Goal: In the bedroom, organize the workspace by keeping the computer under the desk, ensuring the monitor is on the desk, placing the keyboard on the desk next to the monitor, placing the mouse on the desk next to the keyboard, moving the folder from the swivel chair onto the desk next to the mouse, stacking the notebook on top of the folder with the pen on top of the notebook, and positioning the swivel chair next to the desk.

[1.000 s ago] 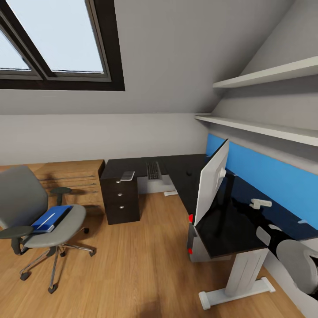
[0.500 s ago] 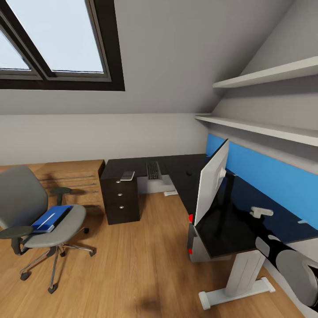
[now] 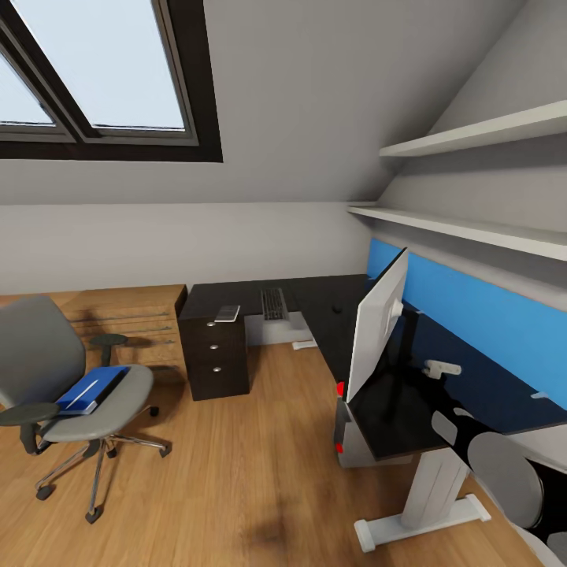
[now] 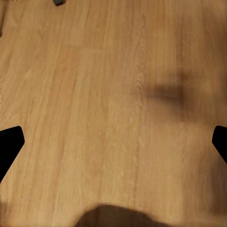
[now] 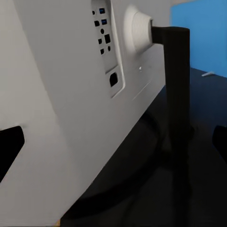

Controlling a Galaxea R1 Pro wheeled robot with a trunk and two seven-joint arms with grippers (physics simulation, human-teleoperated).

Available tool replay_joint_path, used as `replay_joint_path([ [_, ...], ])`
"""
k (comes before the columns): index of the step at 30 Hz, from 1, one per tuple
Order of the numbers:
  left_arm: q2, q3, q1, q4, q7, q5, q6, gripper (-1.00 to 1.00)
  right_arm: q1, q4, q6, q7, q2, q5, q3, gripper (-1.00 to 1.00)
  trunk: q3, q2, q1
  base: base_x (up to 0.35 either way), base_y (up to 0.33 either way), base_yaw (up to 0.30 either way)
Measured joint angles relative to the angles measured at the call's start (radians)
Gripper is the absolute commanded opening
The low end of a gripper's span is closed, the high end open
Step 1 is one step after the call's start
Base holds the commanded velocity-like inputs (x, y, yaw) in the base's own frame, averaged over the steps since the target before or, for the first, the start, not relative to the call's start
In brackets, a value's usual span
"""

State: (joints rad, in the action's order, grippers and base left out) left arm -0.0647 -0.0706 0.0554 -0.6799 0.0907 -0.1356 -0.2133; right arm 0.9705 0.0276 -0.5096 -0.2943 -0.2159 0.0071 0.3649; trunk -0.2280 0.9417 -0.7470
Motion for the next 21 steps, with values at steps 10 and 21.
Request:
replay_joint_path([
  [10, 0.001, -0.001, 0.0, 0.0, 0.001, 0.0, 0.0, 1.0, -0.003, -0.007, -0.007, 0.0, 0.006, 0.001, 0.001, 1.0, 0.0, 0.0, 0.0, 0.0, 0.0, 0.0],
  [21, 0.001, -0.003, 0.001, 0.0, 0.002, -0.001, 0.0, 1.0, -0.003, -0.008, -0.007, 0.009, 0.007, -0.001, 0.001, 1.0, 0.0, 0.0, 0.0, 0.003, -0.02, 0.0],
])
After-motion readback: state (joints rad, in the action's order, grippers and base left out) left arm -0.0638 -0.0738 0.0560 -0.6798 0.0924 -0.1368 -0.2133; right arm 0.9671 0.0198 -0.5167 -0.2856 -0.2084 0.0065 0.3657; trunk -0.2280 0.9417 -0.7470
